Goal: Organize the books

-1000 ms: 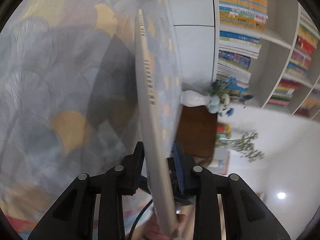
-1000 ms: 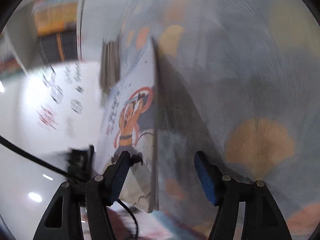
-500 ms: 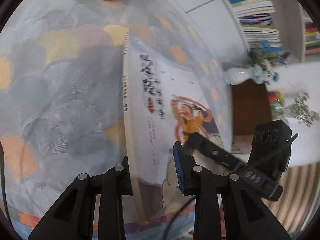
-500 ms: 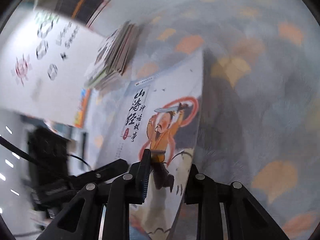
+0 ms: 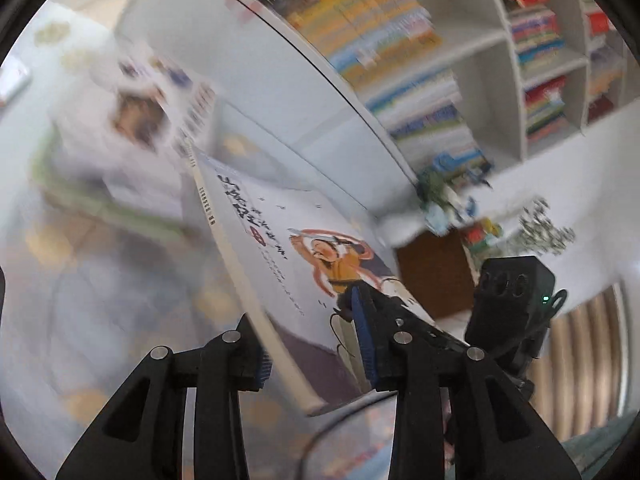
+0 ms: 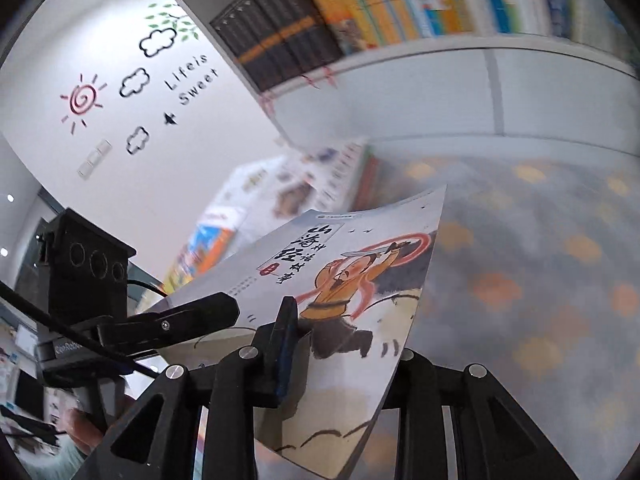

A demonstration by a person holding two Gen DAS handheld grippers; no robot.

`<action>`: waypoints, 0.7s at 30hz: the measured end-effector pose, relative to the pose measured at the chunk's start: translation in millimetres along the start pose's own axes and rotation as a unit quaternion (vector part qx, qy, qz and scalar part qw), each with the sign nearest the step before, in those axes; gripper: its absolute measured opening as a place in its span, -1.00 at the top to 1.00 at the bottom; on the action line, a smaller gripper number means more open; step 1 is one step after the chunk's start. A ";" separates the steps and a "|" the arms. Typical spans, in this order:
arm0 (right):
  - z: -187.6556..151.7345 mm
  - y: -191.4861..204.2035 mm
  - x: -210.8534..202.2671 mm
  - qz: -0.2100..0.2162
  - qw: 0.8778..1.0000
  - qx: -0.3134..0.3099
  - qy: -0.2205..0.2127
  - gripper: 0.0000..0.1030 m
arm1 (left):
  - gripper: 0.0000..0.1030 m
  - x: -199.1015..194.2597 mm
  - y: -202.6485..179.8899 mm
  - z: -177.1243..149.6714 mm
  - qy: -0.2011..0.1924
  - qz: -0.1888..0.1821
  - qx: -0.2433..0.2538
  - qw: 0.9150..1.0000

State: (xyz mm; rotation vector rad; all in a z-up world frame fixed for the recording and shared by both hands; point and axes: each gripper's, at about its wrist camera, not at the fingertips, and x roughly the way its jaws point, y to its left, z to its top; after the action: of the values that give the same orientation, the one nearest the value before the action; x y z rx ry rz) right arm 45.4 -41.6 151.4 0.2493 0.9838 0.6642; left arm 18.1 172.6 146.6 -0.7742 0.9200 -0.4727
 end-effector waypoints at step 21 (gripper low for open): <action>87.2 11.7 189.7 0.001 0.994 0.052 0.098 0.17 | 0.26 -43.8 123.2 64.5 -0.061 0.185 -0.017 0.981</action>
State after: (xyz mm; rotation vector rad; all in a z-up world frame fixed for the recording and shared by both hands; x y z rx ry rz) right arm 184.9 93.7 74.3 0.2806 1.2080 0.6474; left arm 54.3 305.7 99.4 -0.6373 0.9333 -0.0826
